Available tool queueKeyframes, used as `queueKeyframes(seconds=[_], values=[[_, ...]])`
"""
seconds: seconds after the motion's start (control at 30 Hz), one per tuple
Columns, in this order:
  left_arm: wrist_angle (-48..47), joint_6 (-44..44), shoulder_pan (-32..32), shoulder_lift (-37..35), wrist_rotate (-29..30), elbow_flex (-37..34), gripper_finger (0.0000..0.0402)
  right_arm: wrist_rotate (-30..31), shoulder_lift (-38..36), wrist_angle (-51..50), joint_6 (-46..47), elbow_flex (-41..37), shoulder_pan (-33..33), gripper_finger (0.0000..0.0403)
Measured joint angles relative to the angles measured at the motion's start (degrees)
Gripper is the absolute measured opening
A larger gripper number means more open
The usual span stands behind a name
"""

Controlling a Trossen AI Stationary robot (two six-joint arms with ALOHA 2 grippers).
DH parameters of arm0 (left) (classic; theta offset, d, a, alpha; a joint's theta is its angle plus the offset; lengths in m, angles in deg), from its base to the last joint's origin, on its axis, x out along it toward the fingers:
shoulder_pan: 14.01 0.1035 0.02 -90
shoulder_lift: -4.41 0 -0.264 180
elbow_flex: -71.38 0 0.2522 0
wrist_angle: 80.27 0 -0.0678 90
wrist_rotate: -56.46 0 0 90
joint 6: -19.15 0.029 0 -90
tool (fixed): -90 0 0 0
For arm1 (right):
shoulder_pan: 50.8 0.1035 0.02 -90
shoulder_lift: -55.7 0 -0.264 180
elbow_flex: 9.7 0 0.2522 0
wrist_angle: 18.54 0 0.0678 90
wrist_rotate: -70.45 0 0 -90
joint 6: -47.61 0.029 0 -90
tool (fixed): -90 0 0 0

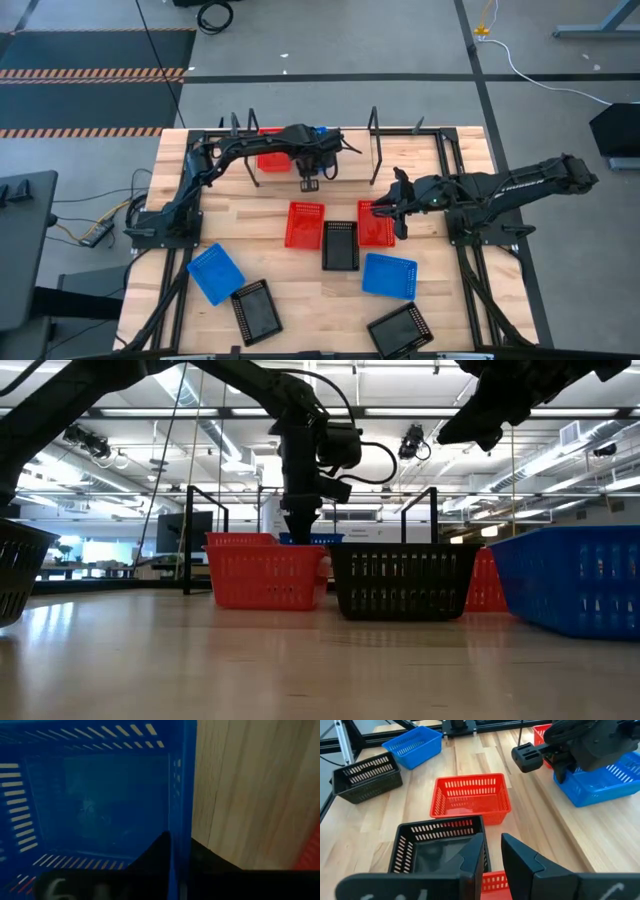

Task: Stack baskets on shelf by color
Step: Put the middle blue bin on the shelf, then put the top black bin on the shelf

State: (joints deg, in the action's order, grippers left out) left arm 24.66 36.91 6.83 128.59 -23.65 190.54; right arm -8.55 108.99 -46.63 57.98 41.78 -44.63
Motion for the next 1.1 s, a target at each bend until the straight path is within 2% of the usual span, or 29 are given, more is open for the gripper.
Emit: queueKeyframes(seconds=[0.33, 0.47, 0.6, 0.73, 0.93, 1.03, 1.1], values=[[-2.82, -2.11, -0.58, 0.02, 2.42, 2.54, 0.0115, -0.3, -0.01, 0.0, -0.23, 0.0, 0.0, 0.0075], [-7.85, -3.17, -1.37, -0.02, 2.97, 7.59, 0.0133, -0.26, -0.02, 0.0, -1.43, 0.0, 0.0, 0.0075], [-14.7, -5.79, -3.18, -0.12, 2.96, 15.6, 0.0141, -0.26, -0.02, 0.02, -1.71, 0.0, 0.0, 0.0075], [-12.16, -9.9, -5.75, -2.21, 1.34, 19.9, 0.0137, -0.26, 0.07, 0.26, -0.78, 0.0, 0.0, 0.0075], [0.26, -11.6, -10.46, -10.6, 0.81, 15.99, 0.0117, -0.25, 3.03, 2.49, 1.41, 0.0, 0.22, 0.0075], [6.71, -12.87, -12.88, -16.41, 0.97, 9.32, 0.0113, -0.25, 5.32, 4.02, 1.44, 0.0, 0.22, 0.0075], [12.58, -13.89, -14.46, -21.35, 0.96, 1.77, 0.011, -0.26, 6.84, 5.67, 1.42, 0.0, 0.22, 0.0075]])
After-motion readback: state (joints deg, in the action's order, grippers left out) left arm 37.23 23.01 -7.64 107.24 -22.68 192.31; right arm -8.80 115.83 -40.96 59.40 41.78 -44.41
